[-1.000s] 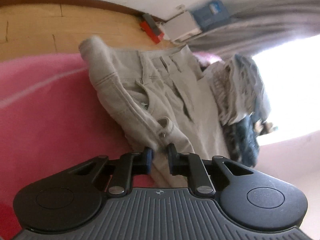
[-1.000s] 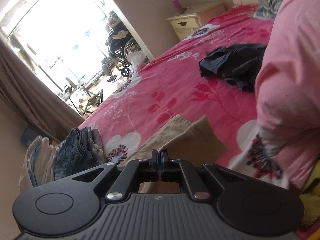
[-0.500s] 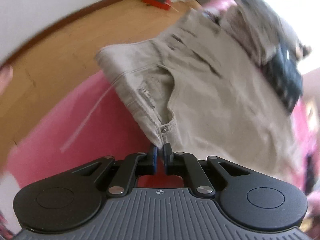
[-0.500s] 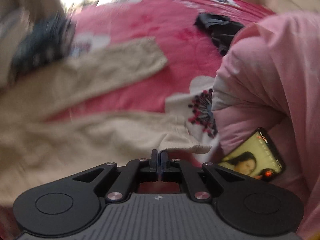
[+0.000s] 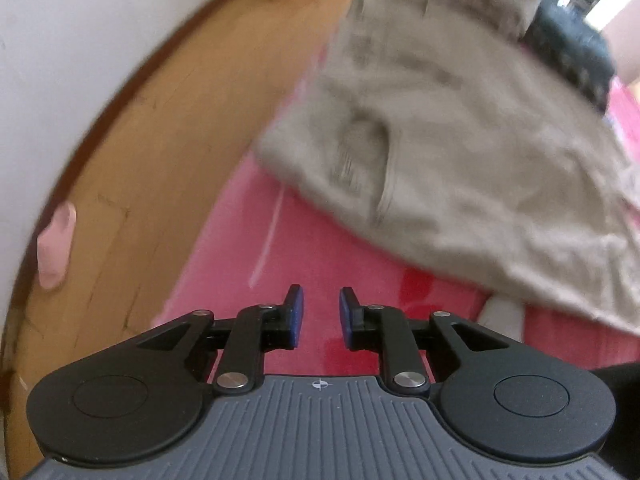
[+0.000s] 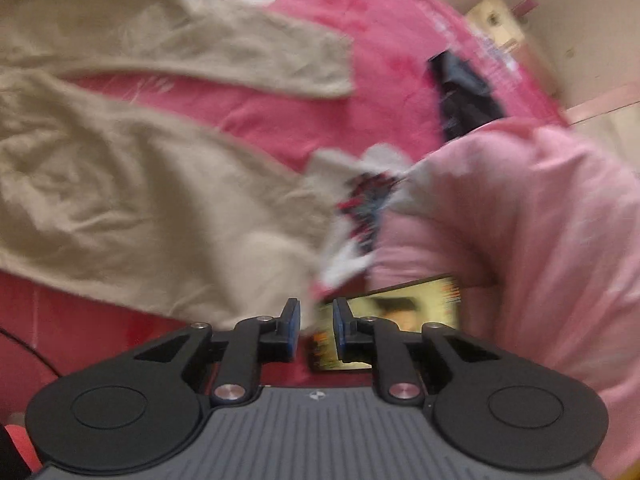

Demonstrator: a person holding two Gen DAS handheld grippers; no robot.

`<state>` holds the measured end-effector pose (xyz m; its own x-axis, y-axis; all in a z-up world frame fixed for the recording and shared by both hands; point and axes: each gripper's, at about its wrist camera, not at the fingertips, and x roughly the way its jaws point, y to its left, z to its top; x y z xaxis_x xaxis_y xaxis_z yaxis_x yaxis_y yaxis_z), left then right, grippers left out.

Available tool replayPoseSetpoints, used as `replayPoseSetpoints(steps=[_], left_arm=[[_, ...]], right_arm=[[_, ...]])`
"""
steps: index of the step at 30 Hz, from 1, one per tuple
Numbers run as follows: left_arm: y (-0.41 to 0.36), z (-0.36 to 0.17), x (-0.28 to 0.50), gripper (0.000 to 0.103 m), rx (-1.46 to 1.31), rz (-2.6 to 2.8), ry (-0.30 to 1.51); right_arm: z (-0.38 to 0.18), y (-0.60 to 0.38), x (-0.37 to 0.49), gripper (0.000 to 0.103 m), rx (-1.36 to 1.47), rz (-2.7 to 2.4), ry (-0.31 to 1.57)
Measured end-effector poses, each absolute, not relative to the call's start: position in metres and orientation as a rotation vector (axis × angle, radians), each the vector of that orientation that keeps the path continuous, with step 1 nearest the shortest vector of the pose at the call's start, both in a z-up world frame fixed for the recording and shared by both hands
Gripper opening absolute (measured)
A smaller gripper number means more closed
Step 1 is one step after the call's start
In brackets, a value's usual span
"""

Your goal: Fold clothes

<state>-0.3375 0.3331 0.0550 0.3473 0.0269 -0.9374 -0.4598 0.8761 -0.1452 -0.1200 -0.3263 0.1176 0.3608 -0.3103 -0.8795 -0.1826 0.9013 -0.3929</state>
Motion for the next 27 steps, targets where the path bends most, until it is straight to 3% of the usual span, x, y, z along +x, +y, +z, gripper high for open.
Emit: replayPoseSetpoints(steps=[4,7,13,18,27], left_arm=[[0.324,0.089,-0.298,0.022,-0.374,0.254,1.041],[0.301,0.092,-0.246,0.023,-0.336,0.135,0.976],[0.209,0.056,-0.140,0.025,-0.225,-0.153,0.965],[0.146,0.021,-0.103,0.025,-0.128,-0.299,1.033],[0.113,-0.003,-0.094,0.025,-0.115,-0.405,1.069]], right_arm=[[0.149,-0.335,-0.096,0.019,-0.308,-0.102,1.071],[0.139,-0.334,-0.067,0.023,-0.161,-0.046,1.061],[0.069,-0.364,-0.009,0.032,0.071,-0.104,1.250],[0.021,-0.403,0.013,0.051,0.251,-0.223,1.359],[-0.017,-0.424,0.023,0.056,0.361,-0.121,1.451]])
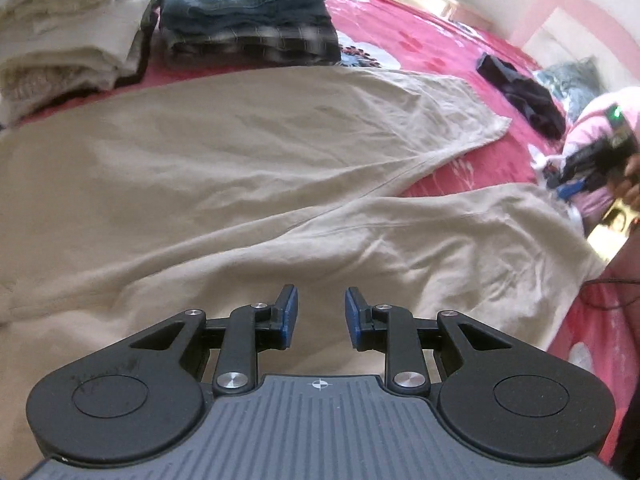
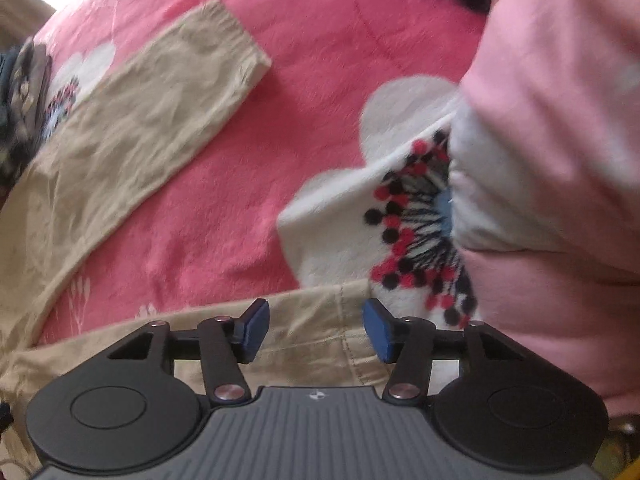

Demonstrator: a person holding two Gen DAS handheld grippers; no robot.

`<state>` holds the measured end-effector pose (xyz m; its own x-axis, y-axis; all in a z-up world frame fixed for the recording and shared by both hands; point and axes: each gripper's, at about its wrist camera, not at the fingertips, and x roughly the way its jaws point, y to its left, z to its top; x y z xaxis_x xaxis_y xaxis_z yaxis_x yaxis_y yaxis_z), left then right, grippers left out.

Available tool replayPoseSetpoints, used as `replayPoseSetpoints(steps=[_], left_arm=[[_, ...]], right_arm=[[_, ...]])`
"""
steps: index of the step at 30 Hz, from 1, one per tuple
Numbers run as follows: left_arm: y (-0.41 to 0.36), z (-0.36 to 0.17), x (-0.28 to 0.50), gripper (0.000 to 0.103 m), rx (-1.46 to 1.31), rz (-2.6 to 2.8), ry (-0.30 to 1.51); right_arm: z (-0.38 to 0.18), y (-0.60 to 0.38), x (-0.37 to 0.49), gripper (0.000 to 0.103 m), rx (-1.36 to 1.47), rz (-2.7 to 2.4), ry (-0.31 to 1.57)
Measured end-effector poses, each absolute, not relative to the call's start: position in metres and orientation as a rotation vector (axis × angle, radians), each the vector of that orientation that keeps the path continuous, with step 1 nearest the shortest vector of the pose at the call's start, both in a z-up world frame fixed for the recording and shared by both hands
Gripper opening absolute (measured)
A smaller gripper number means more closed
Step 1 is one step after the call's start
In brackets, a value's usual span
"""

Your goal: Fold clothes

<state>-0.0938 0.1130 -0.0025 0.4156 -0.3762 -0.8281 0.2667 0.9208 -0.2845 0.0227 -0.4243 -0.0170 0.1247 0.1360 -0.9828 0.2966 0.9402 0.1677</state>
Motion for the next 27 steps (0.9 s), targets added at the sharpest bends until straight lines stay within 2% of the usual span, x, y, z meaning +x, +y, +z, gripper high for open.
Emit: replayPoseSetpoints(steps=[9,13,14,16,17,18,23,27], left_arm=[[0.115,-0.019,-0.085,0.025,-0.152,-0.423,1.094],[0.111,-0.024,-0.081,0.025,-0.139,-0.449,1.094],[0.110,-0.025,-0.081,0.025,-0.135,-0.454,1.093],[0.108,-0.027,-0.080,0.025,-0.128,-0.463,1.091],[0.108,-0.028,-0.080,0.025,-0.128,-0.463,1.090],[0.109,-0.029,-0.080,0.025,-0.128,-0.463,1.089],[0.111,-0.034,-0.083,0.025,-0.123,-0.456,1.089],[0.109,-0.040,-0.085,0.025,-0.091,-0.462,1.103]], right_arm=[[-0.011,-0.423,0.020,0.059,0.237,-0.123,1.412],[-0.021,-0.428,0.019,0.061,0.274,-0.102,1.452],[-0.019,-0.425,0.017,0.056,0.260,-0.092,1.444],[-0.015,-0.420,0.012,0.038,0.215,-0.077,1.428],[-0.010,-0.417,0.010,0.022,0.194,-0.068,1.413],[-0.005,-0.414,0.007,0.017,0.178,-0.058,1.396],[0.035,-0.383,-0.008,0.014,-0.100,-0.060,1.196],[0.012,-0.360,-0.008,0.015,-0.317,-0.059,1.160]])
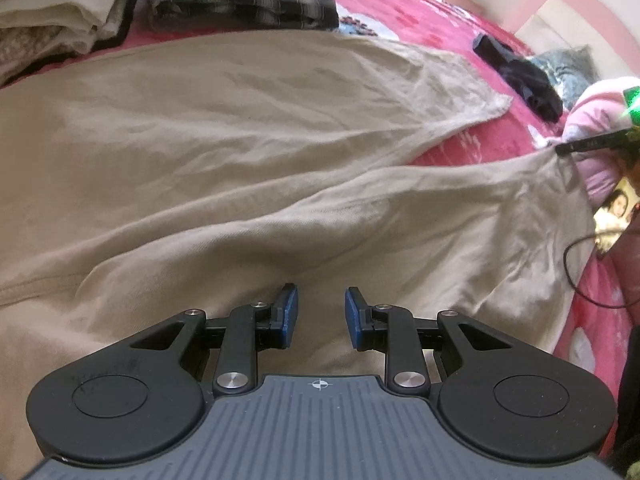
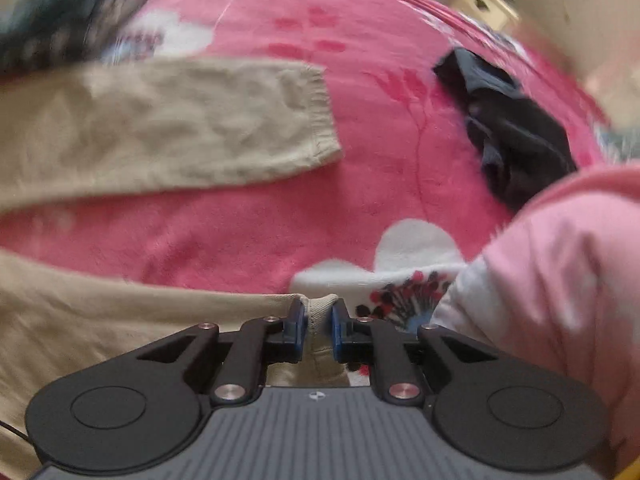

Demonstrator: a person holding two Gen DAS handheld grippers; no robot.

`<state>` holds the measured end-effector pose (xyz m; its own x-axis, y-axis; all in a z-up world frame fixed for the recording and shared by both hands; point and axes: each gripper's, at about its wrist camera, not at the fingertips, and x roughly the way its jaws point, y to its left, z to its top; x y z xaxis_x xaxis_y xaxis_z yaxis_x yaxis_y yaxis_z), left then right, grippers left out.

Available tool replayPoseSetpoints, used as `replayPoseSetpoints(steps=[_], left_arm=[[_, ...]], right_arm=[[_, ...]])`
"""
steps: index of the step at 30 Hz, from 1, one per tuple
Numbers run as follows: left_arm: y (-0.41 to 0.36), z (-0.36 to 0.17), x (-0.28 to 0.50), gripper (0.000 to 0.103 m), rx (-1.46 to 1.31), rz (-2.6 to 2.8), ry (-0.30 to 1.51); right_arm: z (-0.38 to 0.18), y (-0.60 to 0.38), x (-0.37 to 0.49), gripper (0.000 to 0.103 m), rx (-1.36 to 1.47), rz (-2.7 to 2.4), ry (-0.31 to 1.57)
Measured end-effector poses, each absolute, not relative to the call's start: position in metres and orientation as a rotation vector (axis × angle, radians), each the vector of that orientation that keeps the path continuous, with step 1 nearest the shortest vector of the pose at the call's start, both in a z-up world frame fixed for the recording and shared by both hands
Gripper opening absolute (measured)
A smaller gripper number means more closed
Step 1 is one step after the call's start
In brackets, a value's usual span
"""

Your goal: Fold clothes

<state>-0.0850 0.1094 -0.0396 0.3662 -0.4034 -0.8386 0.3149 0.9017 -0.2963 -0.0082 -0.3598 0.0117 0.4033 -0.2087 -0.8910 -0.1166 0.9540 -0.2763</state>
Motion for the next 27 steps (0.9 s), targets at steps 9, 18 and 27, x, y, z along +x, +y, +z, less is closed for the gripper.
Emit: replayPoseSetpoints(steps=[9,18,27], left_arm=[[0.110,-0.033,-0.103,0.026,-0.017,-0.459,1.089],[0.147,-0.015,-0.110,0.026,-0.181,-0.380,1.018],[0.162,-0.024,-0.121,0.026,-0.213,-0.362,1.058]], right_arm=[[0.007,-0.340,-0.013,0.023,-0.494,-0.211,1.001],[0.041,-0.212,-0.028,0.023,-0.285,0.538,0.889],[0.027,-0.179,-0.066,0.023,-0.190,0.669,0.904]])
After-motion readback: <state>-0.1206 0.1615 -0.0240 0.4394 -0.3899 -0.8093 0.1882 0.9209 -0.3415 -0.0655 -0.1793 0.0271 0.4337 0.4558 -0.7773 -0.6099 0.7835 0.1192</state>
